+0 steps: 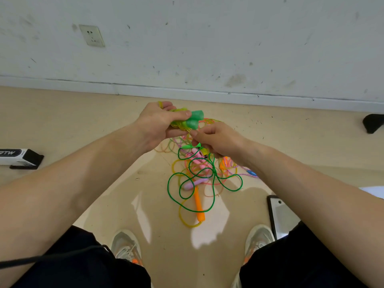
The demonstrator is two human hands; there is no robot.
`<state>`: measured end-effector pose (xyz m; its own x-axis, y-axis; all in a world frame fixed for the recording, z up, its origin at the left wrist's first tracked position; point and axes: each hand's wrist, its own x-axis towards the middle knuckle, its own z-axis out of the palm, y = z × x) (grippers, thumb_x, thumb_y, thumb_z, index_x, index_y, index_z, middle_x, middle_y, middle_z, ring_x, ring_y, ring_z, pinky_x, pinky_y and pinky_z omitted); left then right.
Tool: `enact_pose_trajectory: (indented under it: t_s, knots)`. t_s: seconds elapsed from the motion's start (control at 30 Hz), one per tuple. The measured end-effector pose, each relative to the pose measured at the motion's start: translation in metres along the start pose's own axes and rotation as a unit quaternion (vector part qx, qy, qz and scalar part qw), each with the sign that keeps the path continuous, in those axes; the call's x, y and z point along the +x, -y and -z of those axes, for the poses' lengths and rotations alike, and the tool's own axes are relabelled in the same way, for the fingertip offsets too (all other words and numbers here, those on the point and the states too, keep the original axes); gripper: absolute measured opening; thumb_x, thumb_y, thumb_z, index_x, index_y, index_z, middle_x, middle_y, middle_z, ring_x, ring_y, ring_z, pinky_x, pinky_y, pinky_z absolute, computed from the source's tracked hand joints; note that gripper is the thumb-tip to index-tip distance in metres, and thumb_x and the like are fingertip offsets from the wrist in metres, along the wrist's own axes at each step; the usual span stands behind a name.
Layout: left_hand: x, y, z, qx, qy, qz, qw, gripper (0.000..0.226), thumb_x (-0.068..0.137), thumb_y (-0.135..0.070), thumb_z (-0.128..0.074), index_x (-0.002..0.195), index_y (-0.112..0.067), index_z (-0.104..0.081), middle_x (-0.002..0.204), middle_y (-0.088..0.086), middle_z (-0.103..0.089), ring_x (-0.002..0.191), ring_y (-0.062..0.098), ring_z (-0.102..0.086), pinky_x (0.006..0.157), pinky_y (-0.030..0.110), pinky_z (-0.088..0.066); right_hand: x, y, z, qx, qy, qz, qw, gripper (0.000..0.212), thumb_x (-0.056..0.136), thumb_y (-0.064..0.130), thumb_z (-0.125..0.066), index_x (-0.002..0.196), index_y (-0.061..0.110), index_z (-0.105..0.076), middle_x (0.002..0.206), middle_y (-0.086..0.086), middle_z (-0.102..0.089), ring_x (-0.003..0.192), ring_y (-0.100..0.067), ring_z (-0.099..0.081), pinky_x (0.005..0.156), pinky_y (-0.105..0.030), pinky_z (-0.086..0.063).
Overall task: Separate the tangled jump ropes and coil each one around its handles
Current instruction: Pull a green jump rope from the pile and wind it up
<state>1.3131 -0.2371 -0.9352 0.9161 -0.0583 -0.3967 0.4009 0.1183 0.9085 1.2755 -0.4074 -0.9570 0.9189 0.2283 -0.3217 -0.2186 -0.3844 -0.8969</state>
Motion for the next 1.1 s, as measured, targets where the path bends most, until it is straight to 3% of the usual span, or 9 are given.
enact_pose_trajectory:
  t_s: [0.13, 0.23, 0.3, 0.37, 0.43, 0.5, 0.67, 0.93, 1.1]
  knots:
    - [-0.002, -0.001, 0.002, 0.033, 0.039, 0.006, 0.999, 0.071, 0.076, -0.001, -0.081, 0.137, 0.000, -0.044, 0.131, 0.009, -0.052, 0.103, 0.030, -0.070, 0.071, 0.042, -0.062, 0.004, 0.001, 0.012, -0.028, 0.002, 0.029, 0.999, 0.020, 0.096, 0.021, -0.065, 0.078, 0.019, -0.075, 0.065, -0.003, -0.045, 0.064, -0.022, -0.033, 0.057, -0.032, -0.029]
    - [-0.004, 0.002, -0.001, 0.049, 0.043, 0.000, 0.998, 0.067, 0.077, 0.002, -0.079, 0.133, -0.004, -0.044, 0.128, 0.005, -0.049, 0.104, 0.029, -0.069, 0.070, 0.042, -0.063, 0.002, 0.002, 0.015, -0.062, -0.002, 0.049, 0.997, 0.020, 0.095, 0.025, -0.066, 0.091, 0.007, -0.075, 0.066, -0.001, -0.042, 0.061, -0.014, -0.034, 0.060, -0.028, -0.030]
    - [-0.004, 0.005, -0.003, 0.055, 0.039, -0.004, 0.998, 0.068, 0.078, 0.003, -0.079, 0.134, -0.006, -0.043, 0.127, 0.004, -0.048, 0.101, 0.029, -0.069, 0.066, 0.040, -0.063, 0.002, 0.002, 0.016, -0.102, -0.026, 0.051, 0.993, 0.030, 0.093, 0.028, -0.069, 0.080, 0.001, -0.069, 0.064, -0.003, -0.036, 0.054, -0.011, -0.029, 0.052, -0.023, -0.025]
    - [-0.003, 0.007, -0.004, 0.059, 0.029, -0.013, 0.998, 0.069, 0.077, 0.004, -0.079, 0.134, -0.007, -0.042, 0.124, 0.003, -0.047, 0.095, 0.025, -0.070, 0.064, 0.038, -0.063, 0.001, 0.001, 0.016, -0.115, -0.053, 0.044, 0.991, 0.035, 0.091, 0.026, -0.070, 0.063, 0.008, -0.060, 0.055, 0.003, -0.033, 0.045, -0.008, -0.027, 0.045, -0.020, -0.023]
    - [-0.003, 0.009, -0.005, 0.064, 0.020, -0.024, 0.997, 0.069, 0.077, 0.005, -0.079, 0.133, -0.009, -0.042, 0.124, 0.001, -0.046, 0.094, 0.023, -0.068, 0.063, 0.037, -0.062, 0.001, 0.000, 0.014, -0.102, -0.073, 0.029, 0.992, 0.033, 0.089, 0.025, -0.071, 0.063, 0.007, -0.060, 0.050, 0.007, -0.032, 0.043, -0.010, -0.028, 0.045, -0.021, -0.027]
    - [-0.003, 0.012, -0.008, 0.074, 0.018, -0.032, 0.997, 0.070, 0.077, 0.005, -0.079, 0.133, -0.010, -0.040, 0.126, 0.001, -0.045, 0.099, 0.022, -0.066, 0.062, 0.036, -0.062, 0.000, 0.000, 0.010, -0.064, -0.079, 0.006, 0.995, 0.032, 0.088, 0.024, -0.073, 0.069, 0.001, -0.062, 0.053, 0.002, -0.033, 0.046, -0.014, -0.029, 0.045, -0.024, -0.030]
    - [-0.002, 0.015, -0.011, 0.083, 0.019, -0.046, 0.995, 0.070, 0.076, 0.006, -0.077, 0.132, -0.012, -0.038, 0.117, -0.003, -0.043, 0.114, 0.026, -0.060, 0.064, 0.035, -0.061, -0.004, 0.004, 0.008, 0.086, -0.054, -0.077, 0.992, 0.029, 0.091, 0.005, -0.063, 0.063, 0.015, -0.062, 0.058, -0.001, -0.036, 0.047, -0.014, -0.029, 0.043, -0.021, -0.027]
    - [-0.004, 0.017, -0.015, 0.128, 0.005, -0.083, 0.988, 0.070, 0.076, 0.005, -0.077, 0.131, -0.012, -0.037, 0.114, -0.001, -0.039, 0.103, 0.018, -0.055, 0.061, 0.029, -0.061, -0.007, 0.008, 0.003, 0.329, -0.041, -0.159, 0.930, 0.018, 0.100, 0.002, -0.048, 0.086, 0.005, -0.059, 0.055, -0.003, -0.057, 0.042, -0.008, -0.053, 0.043, -0.018, -0.048]
    - [-0.002, 0.020, -0.016, 0.149, -0.011, -0.106, 0.983, 0.069, 0.075, 0.001, -0.079, 0.128, -0.015, -0.038, 0.116, -0.001, -0.039, 0.109, 0.023, -0.055, 0.075, 0.041, -0.062, -0.010, 0.011, 0.000, 0.385, -0.049, -0.159, 0.908, 0.022, 0.101, 0.001, -0.043, 0.087, 0.004, -0.059, 0.053, -0.004, -0.060, 0.043, -0.010, -0.058, 0.046, -0.020, -0.052]
